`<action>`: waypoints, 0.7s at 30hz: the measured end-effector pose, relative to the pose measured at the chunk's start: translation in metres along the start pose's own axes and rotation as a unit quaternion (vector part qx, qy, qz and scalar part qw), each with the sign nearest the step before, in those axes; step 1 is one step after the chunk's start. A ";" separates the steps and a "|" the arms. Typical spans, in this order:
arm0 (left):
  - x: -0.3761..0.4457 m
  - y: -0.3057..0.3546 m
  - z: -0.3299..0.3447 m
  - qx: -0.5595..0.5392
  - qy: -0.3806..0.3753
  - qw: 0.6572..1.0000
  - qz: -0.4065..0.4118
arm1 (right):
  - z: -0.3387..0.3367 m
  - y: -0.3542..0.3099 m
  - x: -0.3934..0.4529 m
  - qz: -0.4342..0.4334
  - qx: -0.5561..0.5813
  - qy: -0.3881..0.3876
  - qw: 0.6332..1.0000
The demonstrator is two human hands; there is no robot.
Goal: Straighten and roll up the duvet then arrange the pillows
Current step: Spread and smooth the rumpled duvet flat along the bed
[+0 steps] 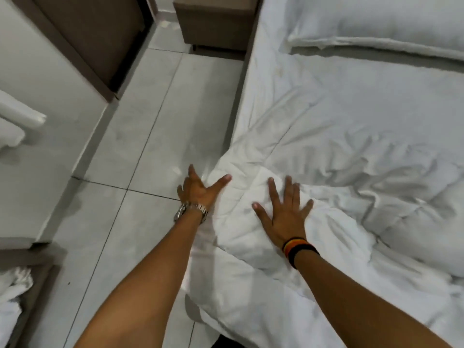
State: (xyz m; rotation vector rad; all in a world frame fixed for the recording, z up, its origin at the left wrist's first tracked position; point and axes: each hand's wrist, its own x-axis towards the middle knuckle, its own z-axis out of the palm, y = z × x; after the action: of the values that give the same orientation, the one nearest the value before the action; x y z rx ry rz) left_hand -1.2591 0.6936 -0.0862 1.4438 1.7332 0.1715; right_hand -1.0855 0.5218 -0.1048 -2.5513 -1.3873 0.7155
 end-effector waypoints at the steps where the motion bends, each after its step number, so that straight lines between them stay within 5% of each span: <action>1: 0.016 0.010 0.005 0.003 -0.049 0.999 0.013 | 0.005 -0.008 0.007 0.012 0.001 -0.001 1.000; 4: 0.032 0.027 0.017 -0.002 -0.136 0.991 0.010 | 0.012 -0.014 0.010 0.036 -0.009 -0.005 0.999; 14: 0.020 0.052 0.004 0.011 -0.126 0.987 0.101 | -0.008 -0.049 0.006 0.116 0.108 0.032 0.987; 21: 0.069 0.019 -0.075 -0.109 0.012 0.973 0.203 | -0.003 -0.113 0.062 0.141 0.125 0.155 0.970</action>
State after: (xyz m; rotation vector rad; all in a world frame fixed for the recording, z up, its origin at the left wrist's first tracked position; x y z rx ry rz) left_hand -1.2936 0.7888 -0.0633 1.6179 1.3690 0.5810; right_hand -1.1404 0.6365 -0.0836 -2.5404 -0.7956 0.4654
